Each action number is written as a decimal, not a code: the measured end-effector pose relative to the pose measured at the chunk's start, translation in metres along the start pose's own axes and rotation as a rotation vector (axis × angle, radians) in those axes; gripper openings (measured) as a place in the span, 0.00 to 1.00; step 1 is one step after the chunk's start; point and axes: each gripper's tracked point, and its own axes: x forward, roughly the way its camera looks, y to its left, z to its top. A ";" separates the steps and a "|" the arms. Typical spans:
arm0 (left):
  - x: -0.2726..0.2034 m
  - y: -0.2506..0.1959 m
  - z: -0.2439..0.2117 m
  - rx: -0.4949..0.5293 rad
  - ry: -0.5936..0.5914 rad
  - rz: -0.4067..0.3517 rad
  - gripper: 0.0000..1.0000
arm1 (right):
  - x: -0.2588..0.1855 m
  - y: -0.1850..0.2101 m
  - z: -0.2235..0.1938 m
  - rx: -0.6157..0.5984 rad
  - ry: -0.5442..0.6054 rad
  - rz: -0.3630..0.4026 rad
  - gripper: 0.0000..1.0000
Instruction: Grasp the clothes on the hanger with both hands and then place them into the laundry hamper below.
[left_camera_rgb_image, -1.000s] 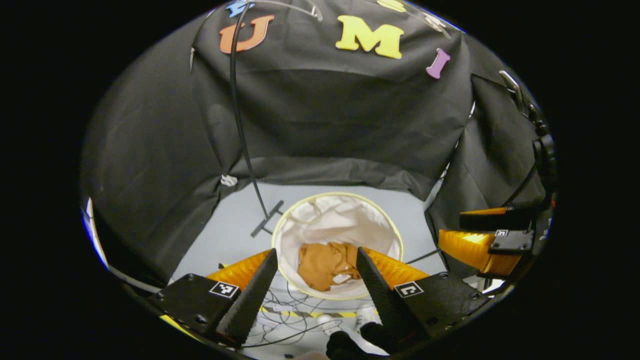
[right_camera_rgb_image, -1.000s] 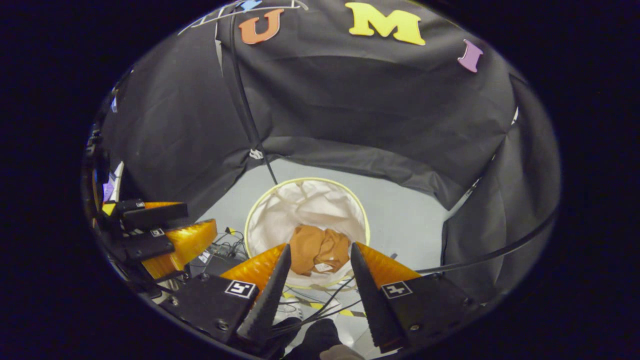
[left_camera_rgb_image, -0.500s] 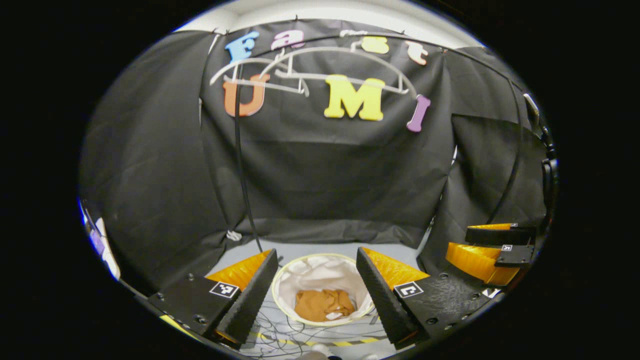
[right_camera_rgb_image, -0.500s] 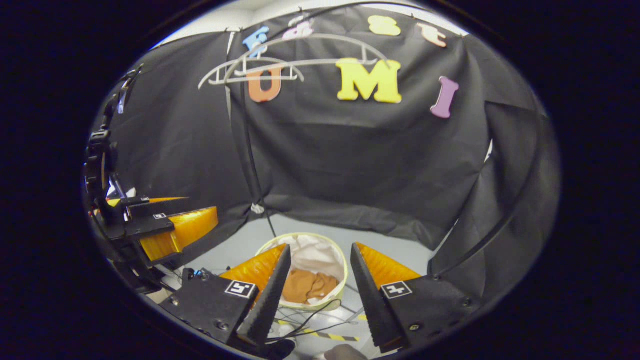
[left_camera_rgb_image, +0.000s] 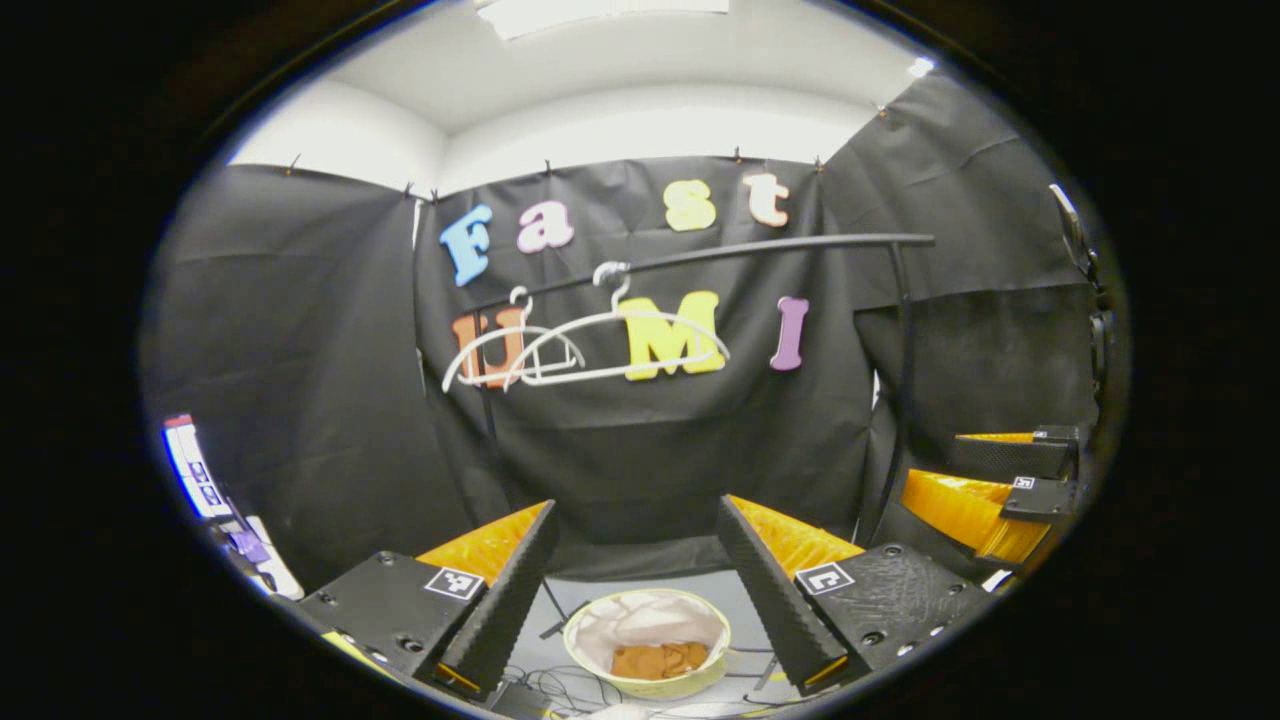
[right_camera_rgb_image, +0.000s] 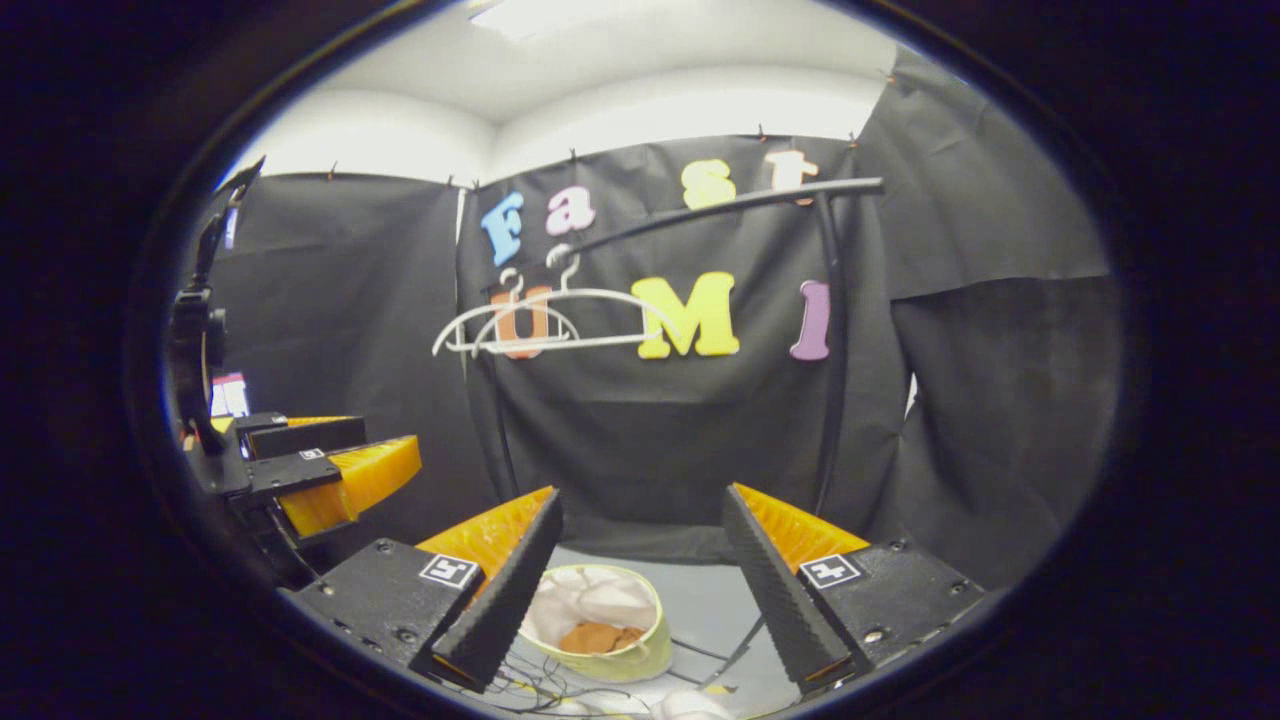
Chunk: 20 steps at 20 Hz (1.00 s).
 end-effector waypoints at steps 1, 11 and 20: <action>-0.012 -0.002 0.012 -0.004 -0.023 0.008 0.96 | -0.003 0.001 0.007 0.004 -0.018 0.004 1.00; -0.083 0.034 0.011 -0.034 -0.050 0.067 0.99 | -0.021 0.004 0.024 -0.019 -0.083 -0.060 1.00; -0.091 0.075 0.022 -0.020 -0.100 0.067 0.97 | -0.051 0.036 0.030 -0.036 -0.076 -0.085 1.00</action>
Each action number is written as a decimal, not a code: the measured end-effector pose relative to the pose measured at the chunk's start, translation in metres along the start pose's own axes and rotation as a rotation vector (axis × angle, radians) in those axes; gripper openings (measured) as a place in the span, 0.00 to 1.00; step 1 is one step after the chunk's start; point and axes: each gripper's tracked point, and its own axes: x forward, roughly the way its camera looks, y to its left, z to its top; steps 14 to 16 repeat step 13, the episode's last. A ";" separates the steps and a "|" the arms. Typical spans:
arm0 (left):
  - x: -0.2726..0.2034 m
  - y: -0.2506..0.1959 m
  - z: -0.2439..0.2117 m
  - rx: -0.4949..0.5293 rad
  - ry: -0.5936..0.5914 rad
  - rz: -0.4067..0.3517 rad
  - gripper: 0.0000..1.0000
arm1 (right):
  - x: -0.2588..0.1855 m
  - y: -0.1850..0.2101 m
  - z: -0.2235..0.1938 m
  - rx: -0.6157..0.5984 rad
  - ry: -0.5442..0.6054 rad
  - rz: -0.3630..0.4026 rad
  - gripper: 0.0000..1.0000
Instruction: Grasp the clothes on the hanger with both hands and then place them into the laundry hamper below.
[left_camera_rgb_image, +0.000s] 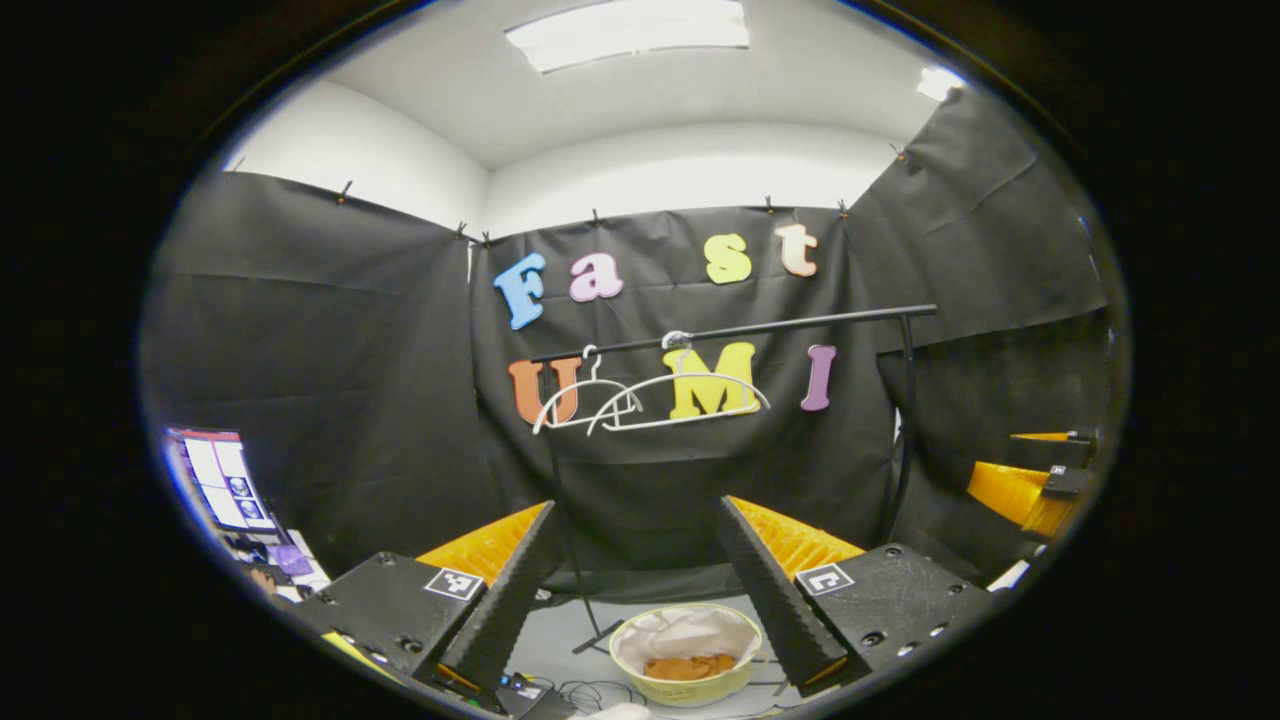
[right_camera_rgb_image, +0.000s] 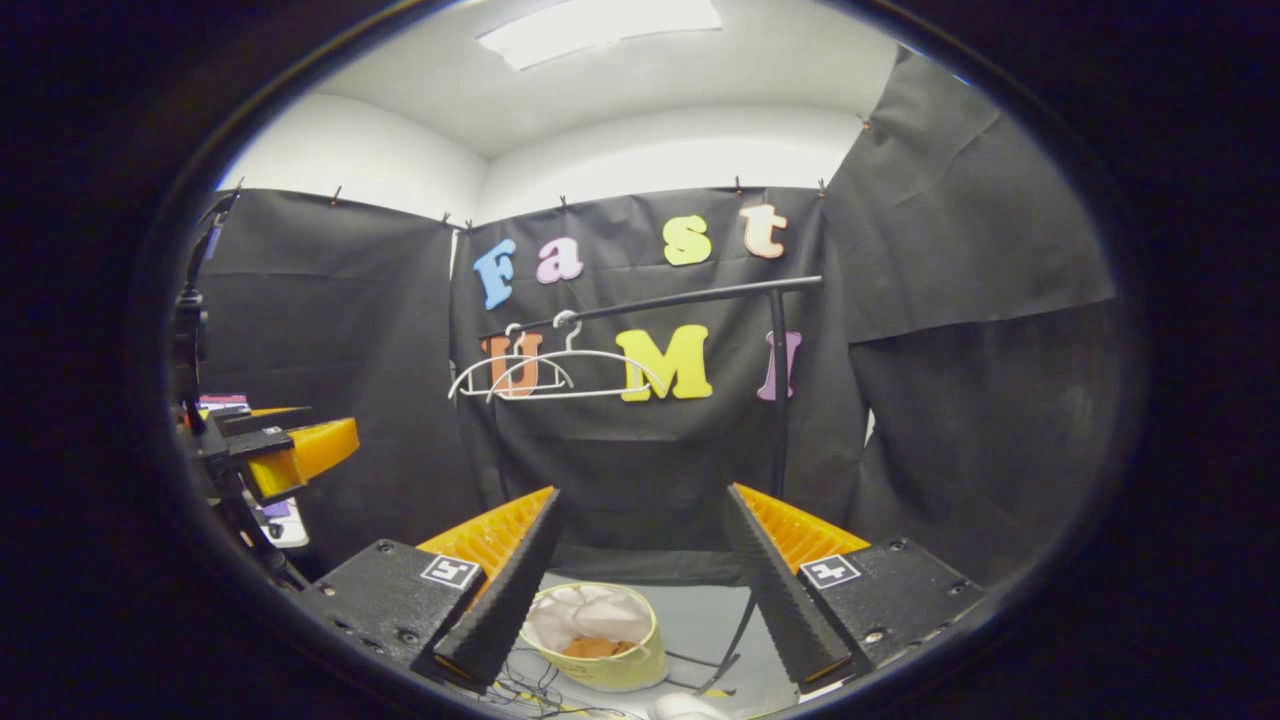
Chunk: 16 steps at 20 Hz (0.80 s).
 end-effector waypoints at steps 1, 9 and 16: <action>0.000 0.000 0.003 -0.005 -0.006 -0.012 0.98 | -0.003 -0.001 0.001 0.000 0.002 -0.003 1.00; 0.002 0.020 0.008 -0.013 -0.041 -0.079 0.99 | -0.011 0.017 0.000 -0.017 0.013 -0.041 1.00; 0.003 0.034 0.012 -0.010 -0.056 -0.083 0.99 | -0.015 0.029 0.005 -0.027 0.009 -0.052 1.00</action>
